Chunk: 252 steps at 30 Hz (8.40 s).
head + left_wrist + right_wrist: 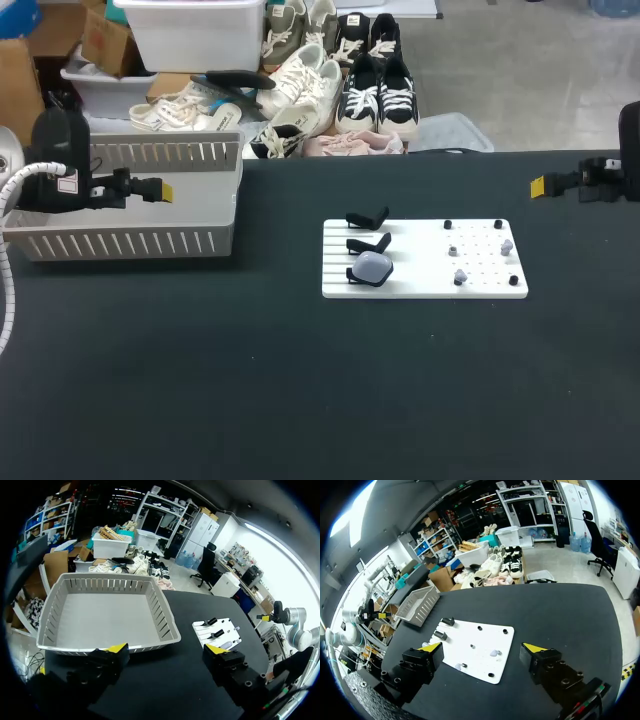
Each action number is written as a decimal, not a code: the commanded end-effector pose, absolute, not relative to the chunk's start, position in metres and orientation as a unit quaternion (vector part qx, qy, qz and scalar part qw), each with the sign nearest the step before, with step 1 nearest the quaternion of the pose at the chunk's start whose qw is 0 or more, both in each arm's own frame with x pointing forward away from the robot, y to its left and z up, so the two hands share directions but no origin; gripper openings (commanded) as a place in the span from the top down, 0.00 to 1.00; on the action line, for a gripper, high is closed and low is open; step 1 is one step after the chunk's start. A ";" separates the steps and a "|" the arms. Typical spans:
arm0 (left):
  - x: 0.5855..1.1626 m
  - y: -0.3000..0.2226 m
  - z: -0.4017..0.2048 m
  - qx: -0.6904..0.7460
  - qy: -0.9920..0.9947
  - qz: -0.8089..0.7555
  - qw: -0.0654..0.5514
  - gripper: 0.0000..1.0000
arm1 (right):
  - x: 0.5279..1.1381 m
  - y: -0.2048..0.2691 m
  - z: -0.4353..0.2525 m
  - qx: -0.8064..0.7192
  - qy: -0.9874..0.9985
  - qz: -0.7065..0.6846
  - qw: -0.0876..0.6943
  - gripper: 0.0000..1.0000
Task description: Pick up each earbud case from the left stands, insert the matching earbuds, close the lid, and place the case in the box.
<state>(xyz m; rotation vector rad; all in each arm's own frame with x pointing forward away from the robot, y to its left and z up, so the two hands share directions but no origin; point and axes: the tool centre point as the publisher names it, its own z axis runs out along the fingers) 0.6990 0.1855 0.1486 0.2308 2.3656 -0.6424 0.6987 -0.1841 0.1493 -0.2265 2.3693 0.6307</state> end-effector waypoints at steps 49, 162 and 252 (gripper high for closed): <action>0.703 0.176 0.145 0.112 0.906 -0.254 0.320 0.00 | 0.699 -0.185 0.149 -0.087 0.907 0.242 0.333 0.00; 0.687 -0.078 0.023 0.597 0.643 -0.338 0.341 0.45 | 0.699 -0.185 0.149 -0.087 0.907 0.242 0.333 0.00; 0.626 -0.111 0.123 0.590 0.505 -0.438 0.453 1.00 | 0.699 -0.185 0.149 -0.087 0.907 0.242 0.333 0.00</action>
